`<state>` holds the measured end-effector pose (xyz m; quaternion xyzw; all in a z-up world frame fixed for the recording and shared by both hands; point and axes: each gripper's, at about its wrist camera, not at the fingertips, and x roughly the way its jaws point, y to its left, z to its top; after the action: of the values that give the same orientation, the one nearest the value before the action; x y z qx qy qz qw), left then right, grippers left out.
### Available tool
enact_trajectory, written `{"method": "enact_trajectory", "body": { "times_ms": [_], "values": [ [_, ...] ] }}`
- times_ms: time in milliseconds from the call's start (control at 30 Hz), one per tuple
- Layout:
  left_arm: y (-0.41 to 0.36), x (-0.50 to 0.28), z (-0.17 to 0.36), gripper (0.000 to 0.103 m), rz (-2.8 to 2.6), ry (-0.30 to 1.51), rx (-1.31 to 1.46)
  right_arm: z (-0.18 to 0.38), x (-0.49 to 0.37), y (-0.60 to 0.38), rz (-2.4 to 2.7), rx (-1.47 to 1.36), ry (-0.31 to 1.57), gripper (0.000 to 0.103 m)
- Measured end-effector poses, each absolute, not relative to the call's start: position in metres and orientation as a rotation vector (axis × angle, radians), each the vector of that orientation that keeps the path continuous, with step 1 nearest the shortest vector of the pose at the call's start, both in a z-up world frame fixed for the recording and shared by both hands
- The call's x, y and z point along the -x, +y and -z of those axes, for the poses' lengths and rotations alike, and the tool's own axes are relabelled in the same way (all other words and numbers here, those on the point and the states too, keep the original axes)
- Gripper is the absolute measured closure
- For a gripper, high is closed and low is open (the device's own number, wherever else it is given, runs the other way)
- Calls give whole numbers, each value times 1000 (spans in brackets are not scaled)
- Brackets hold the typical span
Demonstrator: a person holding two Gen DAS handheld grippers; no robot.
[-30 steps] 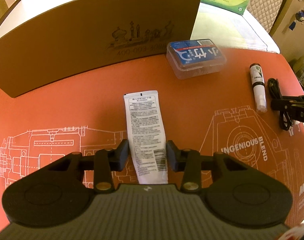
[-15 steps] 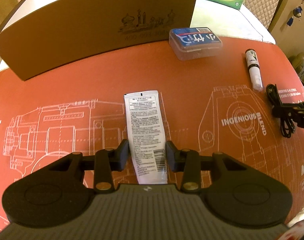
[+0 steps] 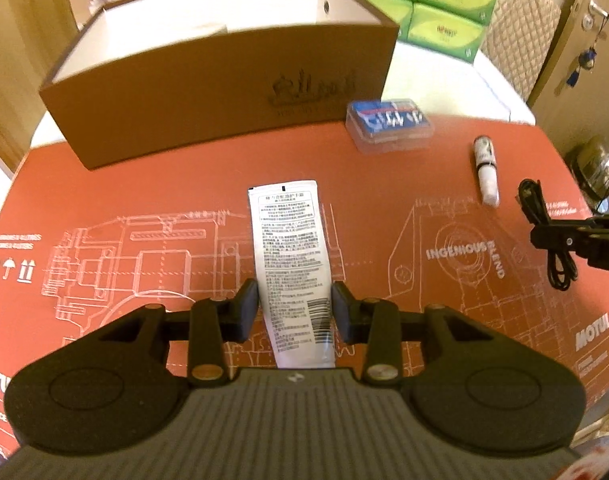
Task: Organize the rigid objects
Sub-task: 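Carry the white tube and black cable over the brown box and lower them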
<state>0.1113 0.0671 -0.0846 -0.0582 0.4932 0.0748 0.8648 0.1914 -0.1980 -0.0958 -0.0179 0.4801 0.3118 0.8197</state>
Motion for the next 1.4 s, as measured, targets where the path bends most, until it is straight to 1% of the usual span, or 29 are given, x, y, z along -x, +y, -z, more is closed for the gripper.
{"method": "enact_trajectory", "body": {
  "times_ms": [400, 700, 1100, 1400],
  "values": [
    [102, -109, 42, 68, -213, 912, 138, 62, -197, -161, -751, 39, 931, 91],
    [149, -124, 13, 68, -272, 839, 126, 43, -220, -125, -798, 26, 879, 91],
    [212, -182, -21, 68, -276, 750, 67, 9, -277, -73, -822, -11, 804, 91],
    [241, -241, -21, 68, -241, 761, 38, -3, -321, -29, -801, -21, 778, 91]
  ]
}}
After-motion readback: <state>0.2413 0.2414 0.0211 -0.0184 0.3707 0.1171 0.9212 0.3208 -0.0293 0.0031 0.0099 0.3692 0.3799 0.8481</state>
